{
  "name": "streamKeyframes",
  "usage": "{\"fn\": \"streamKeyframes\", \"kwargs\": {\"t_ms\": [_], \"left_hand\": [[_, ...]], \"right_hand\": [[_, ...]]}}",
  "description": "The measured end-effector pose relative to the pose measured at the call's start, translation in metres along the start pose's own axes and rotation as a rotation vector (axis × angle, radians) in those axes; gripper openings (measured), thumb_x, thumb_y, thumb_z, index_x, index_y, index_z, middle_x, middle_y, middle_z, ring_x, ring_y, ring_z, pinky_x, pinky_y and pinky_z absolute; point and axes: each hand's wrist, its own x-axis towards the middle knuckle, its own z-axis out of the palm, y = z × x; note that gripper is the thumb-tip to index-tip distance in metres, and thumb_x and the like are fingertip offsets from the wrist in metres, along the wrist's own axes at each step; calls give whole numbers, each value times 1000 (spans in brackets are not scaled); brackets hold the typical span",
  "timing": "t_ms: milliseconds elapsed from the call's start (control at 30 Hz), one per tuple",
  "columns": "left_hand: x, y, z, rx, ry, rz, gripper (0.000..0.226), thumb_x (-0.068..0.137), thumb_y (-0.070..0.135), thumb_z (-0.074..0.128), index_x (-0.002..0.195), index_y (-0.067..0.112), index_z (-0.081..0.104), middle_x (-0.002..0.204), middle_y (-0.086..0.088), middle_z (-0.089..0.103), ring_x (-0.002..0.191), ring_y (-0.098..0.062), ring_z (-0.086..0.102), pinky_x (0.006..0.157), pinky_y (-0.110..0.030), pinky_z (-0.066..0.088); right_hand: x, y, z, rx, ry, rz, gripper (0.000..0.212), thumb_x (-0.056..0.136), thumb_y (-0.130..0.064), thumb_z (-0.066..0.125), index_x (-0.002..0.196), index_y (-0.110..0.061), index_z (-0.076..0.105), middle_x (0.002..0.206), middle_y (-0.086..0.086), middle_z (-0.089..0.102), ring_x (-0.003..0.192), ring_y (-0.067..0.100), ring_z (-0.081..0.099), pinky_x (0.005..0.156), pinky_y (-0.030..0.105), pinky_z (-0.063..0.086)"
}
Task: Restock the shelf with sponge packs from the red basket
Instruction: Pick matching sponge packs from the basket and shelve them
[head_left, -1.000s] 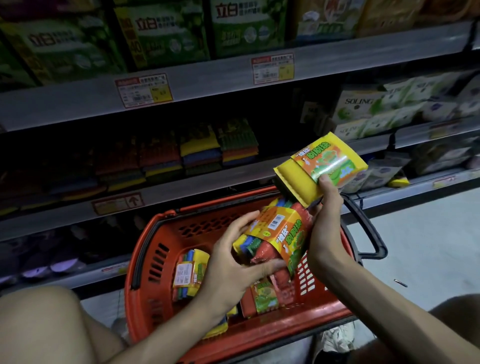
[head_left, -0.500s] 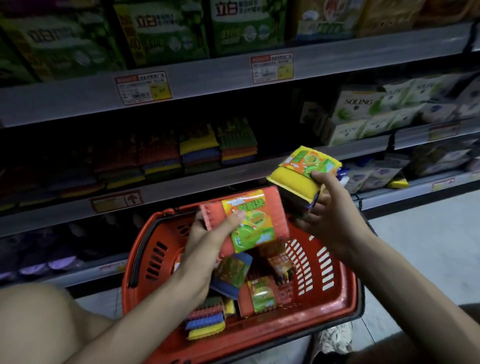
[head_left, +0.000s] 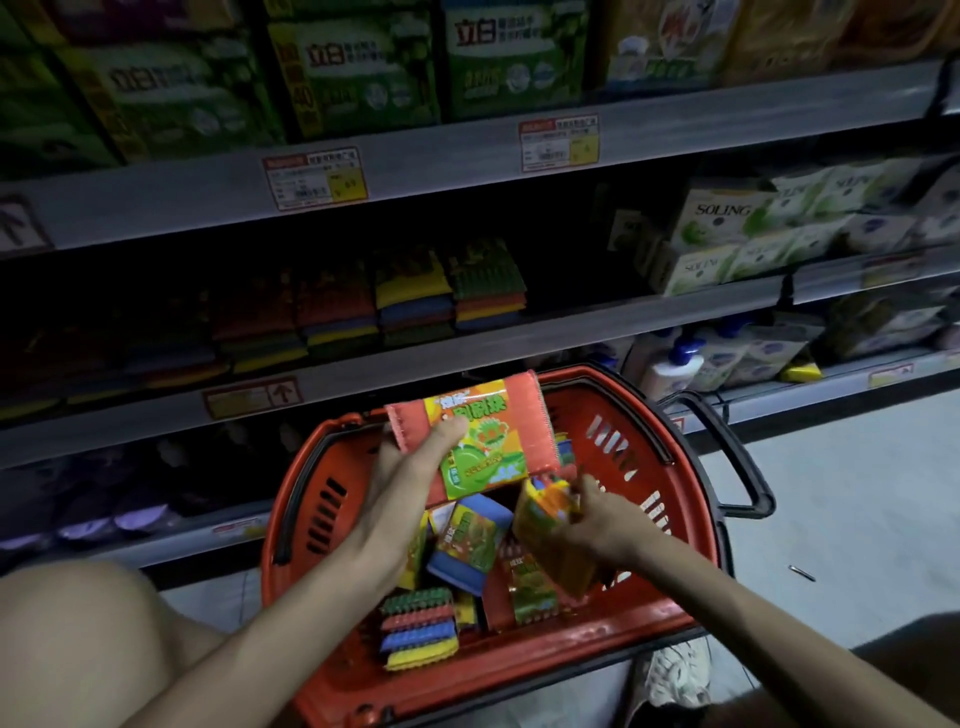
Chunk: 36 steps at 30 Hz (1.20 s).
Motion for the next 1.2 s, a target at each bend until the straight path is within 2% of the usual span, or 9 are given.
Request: {"fn": "streamKeyframes", "kwargs": {"t_ms": [100,200,300,367,533,767,933,1067,1200], "left_hand": [[-6,2,-3,15,-147,64,55,71,39,88,119,26,64,108,7,78,106,-13,73,93,-32,54],[-8,4,-7,-9,-233,153,57,74,21,88,120,18,56,104,1,79,100,-19,75,82,-28,59],[-9,6,-8,-16,-293,218,65,70,17,91,123,18,53,109,-4,78,101,-22,76,79,-28,60],[-11,6,-8,19,-336,230,69,67,22,90,125,20,53,113,-5,76,103,-24,75,81,-30,61],[-18,-1,3,36,-332,221,61,76,9,87,126,13,52,109,-2,78,99,-19,76,79,-24,58],[-9,-5,20,5,-270,113,69,68,26,94,125,14,57,105,-1,80,98,-20,77,82,-29,60],[-7,-4,36,29,-224,115,71,62,24,90,123,5,59,101,-5,80,94,-24,78,87,-39,63],[-8,9,34,18,-316,20,84,60,36,98,128,9,58,106,-5,80,100,-24,76,90,-39,61],[-8,29,21,-94,-527,-89,58,77,23,75,132,14,58,120,-13,75,103,-28,75,80,-36,62]], "right_hand": [[3,2,2,-20,-29,-59,73,80,-70,60,134,-21,60,123,16,71,115,33,67,92,36,53],[-19,-16,-31,372,177,-132,93,76,-91,38,113,-14,74,109,10,77,102,26,71,90,39,55],[-50,-40,-62,981,223,-333,69,95,-74,28,129,-29,68,129,-3,71,119,14,66,104,37,46],[-67,-49,-69,1139,183,-466,58,97,-75,29,139,-46,58,143,-12,62,133,10,58,111,41,41],[-79,-64,-51,1181,116,-525,52,99,-65,36,149,-51,40,141,-20,56,122,-1,63,84,20,58],[-71,-59,-66,1264,42,-427,43,107,-43,33,149,-43,41,124,-9,65,94,-2,73,66,18,59],[-77,-61,-60,1264,59,-410,61,91,-63,55,149,-52,40,151,-5,53,126,13,62,90,33,57],[-81,-57,-64,1294,105,-368,63,81,-56,67,141,-56,46,141,1,60,117,26,68,96,56,57],[-84,-43,-87,1384,57,-367,67,82,-36,74,143,-41,49,127,2,70,110,27,73,98,59,55]]}}
